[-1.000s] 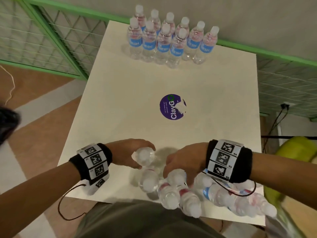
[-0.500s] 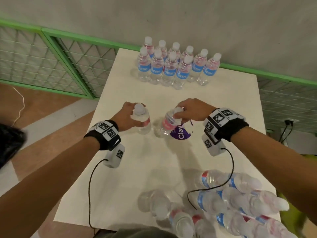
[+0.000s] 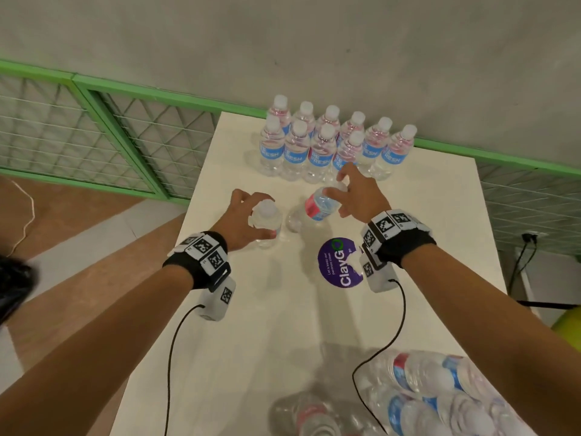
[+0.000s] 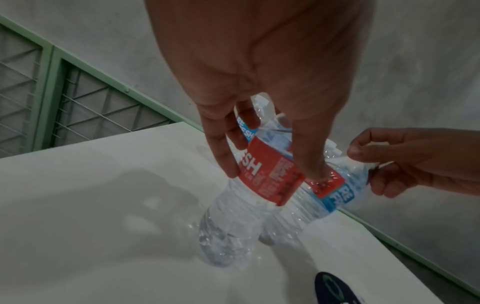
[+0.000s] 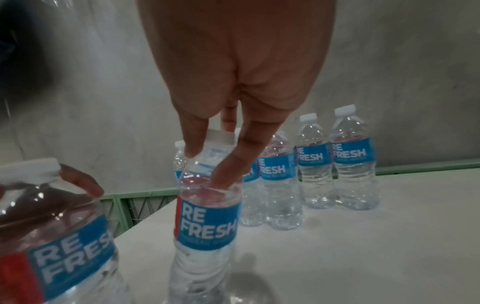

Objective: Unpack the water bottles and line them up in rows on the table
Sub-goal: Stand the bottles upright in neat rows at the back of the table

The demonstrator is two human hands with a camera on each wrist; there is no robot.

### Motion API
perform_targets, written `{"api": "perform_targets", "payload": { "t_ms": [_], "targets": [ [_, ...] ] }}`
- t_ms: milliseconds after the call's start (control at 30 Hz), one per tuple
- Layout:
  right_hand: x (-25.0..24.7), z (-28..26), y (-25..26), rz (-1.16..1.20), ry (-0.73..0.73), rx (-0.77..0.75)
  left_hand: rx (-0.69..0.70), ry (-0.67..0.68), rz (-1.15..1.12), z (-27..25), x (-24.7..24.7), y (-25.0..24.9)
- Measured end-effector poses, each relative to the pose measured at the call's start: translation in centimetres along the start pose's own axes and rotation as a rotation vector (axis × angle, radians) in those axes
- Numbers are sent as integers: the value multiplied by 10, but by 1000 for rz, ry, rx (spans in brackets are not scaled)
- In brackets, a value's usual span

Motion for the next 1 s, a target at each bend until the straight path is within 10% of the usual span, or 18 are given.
{"api": "perform_targets", "payload": {
  "t_ms": [467, 600, 733, 1000],
  "targets": [
    [-10, 11, -17, 140, 67, 160, 18, 4, -170, 51, -27, -6],
    [6, 10, -42, 196, 260, 136, -34, 14, -127, 50, -21, 8],
    [8, 19, -47, 178, 134, 5, -35, -166, -117, 50, -25, 6],
    [13, 22, -42, 289, 138, -69, 45, -10, -164, 70, -14, -11]
  ]
}}
Point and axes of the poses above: each hand's wrist, its own z-axis towards the middle knuckle, its own x-axis out of the palm, y = z × x, the point moved 9 cm from there along z, towards the middle knuckle
